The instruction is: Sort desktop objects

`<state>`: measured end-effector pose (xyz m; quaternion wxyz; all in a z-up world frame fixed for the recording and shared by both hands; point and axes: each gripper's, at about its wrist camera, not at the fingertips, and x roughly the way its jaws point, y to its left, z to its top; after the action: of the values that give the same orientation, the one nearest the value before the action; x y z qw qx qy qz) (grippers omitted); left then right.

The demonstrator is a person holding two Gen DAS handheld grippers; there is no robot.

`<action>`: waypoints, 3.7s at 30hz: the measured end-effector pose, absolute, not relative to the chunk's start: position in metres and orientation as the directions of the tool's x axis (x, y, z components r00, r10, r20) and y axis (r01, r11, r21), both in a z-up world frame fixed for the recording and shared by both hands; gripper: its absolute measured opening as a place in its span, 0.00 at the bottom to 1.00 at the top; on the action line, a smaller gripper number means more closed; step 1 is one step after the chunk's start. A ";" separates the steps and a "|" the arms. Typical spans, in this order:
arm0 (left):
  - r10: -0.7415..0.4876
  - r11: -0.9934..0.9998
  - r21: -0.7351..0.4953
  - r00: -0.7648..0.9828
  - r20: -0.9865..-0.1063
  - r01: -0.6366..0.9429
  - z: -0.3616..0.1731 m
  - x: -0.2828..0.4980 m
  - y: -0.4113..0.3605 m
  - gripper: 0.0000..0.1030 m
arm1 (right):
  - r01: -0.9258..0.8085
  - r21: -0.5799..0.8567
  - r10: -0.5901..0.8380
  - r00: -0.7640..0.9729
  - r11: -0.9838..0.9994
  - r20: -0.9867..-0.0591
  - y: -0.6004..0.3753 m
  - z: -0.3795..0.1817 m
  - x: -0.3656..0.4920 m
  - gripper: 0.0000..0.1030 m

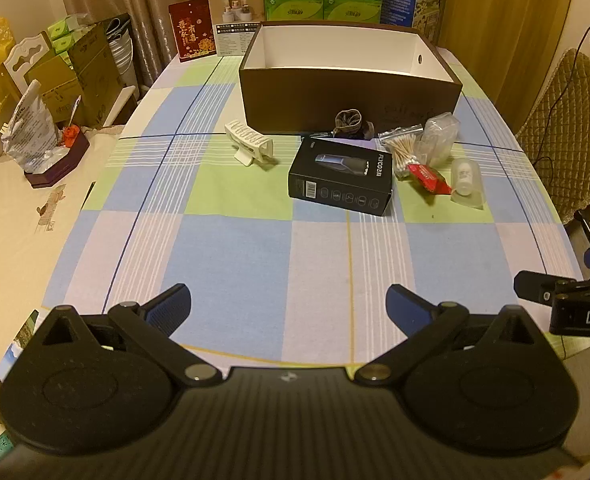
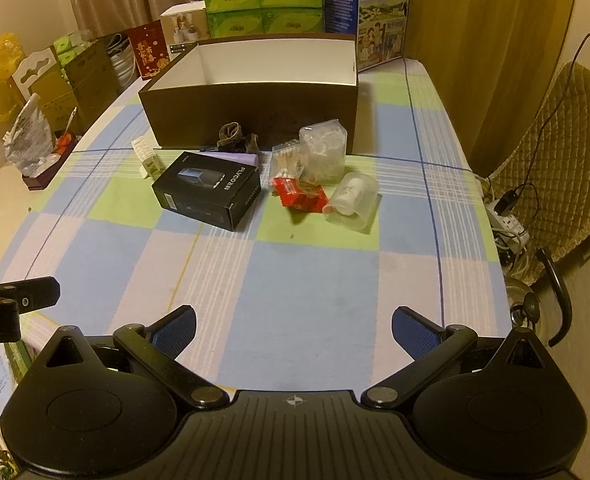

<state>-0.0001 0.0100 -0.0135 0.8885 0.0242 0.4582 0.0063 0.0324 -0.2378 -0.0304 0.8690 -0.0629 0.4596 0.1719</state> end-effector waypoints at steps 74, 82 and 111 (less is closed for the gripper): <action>-0.017 0.997 0.029 0.602 -0.798 0.066 -0.043 0.052 -0.005 0.98 | -0.314 0.183 0.327 0.505 0.932 -0.799 -0.283 -0.053 0.077 0.98; -0.064 0.989 0.028 0.597 -0.800 0.145 -0.053 0.083 -0.006 0.97 | -0.295 0.189 0.321 0.503 0.936 -0.802 -0.274 -0.058 0.096 0.98; -0.255 0.892 -0.025 0.455 -0.853 0.451 -0.138 0.212 0.017 0.89 | -0.007 0.202 0.183 0.453 0.979 -0.873 -0.276 -0.099 0.153 0.74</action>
<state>0.2124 0.0171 -0.1378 0.8468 0.1027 0.4785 -0.2084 0.1535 -0.2759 -0.0994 0.8480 0.0848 0.5202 0.0559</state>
